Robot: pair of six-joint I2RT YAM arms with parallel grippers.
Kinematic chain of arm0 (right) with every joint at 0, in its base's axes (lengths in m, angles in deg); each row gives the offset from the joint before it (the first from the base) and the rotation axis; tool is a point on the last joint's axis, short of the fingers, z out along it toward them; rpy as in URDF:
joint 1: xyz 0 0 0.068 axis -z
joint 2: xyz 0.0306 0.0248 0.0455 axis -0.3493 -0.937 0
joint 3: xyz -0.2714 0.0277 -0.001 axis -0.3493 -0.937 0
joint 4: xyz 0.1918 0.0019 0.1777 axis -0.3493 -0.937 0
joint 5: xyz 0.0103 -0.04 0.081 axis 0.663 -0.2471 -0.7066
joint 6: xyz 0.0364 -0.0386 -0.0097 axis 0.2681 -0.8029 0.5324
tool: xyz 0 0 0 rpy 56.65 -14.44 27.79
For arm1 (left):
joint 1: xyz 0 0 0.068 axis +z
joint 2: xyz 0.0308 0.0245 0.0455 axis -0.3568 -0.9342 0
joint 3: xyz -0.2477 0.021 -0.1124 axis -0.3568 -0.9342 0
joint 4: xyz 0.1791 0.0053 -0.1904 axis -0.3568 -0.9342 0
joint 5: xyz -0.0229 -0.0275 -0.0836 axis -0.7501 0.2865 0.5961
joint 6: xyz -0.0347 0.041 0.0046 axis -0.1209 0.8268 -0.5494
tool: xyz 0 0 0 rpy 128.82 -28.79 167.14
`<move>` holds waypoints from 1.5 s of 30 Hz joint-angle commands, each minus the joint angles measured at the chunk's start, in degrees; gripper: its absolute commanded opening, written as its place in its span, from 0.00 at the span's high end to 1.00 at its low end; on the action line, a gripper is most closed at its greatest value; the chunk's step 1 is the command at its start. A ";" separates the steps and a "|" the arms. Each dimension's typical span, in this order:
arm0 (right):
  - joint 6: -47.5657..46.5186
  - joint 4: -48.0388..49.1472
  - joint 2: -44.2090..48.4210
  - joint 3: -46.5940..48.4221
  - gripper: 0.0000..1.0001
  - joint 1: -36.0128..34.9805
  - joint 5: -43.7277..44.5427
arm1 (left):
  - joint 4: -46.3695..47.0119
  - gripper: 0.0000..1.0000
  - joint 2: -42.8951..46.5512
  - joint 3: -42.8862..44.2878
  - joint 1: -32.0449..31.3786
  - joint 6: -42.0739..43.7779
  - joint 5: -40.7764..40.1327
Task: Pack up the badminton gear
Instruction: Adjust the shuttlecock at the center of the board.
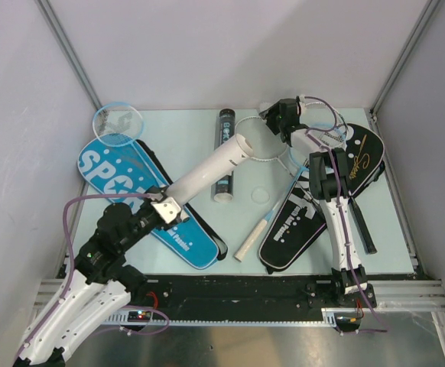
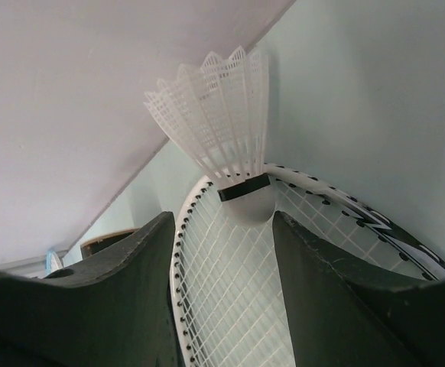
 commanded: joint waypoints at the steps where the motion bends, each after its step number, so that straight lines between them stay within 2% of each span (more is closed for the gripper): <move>1: 2.50 -1.33 -1.62 2.93 0.41 0.05 4.03 | 4.55 0.76 0.29 3.76 -0.23 1.07 -1.17; 13: 3.49 -1.34 -3.11 5.44 0.55 -0.09 5.41 | 4.50 0.76 -0.79 4.56 -0.25 2.46 -1.75; 20: 1.88 -0.77 -2.87 5.66 0.70 -0.51 5.50 | 4.55 0.76 -0.64 4.47 -0.25 2.64 -1.95; 26: -2.58 2.44 -1.04 3.52 0.83 -1.22 6.17 | 4.51 0.76 0.17 4.10 -0.22 2.54 -2.26; 29: -5.47 4.04 0.49 2.35 0.87 -1.85 5.82 | 4.55 0.76 0.33 4.13 -0.19 2.56 -2.34; 37: -11.68 14.82 13.01 -13.08 0.89 -2.61 1.23 | 4.50 0.75 0.79 4.26 -0.25 2.10 -2.43; 41: -16.50 18.01 20.78 -23.69 0.88 -4.35 4.89 | 4.59 0.76 0.38 4.21 -0.21 1.87 -2.44; 42: -17.38 18.05 21.21 -24.45 0.85 -4.54 5.55 | 4.62 0.76 0.19 4.06 -0.19 1.87 -2.48; 45: -16.30 16.56 20.36 -23.40 0.64 -4.15 6.01 | 4.59 0.76 0.04 3.71 -0.25 1.67 -2.60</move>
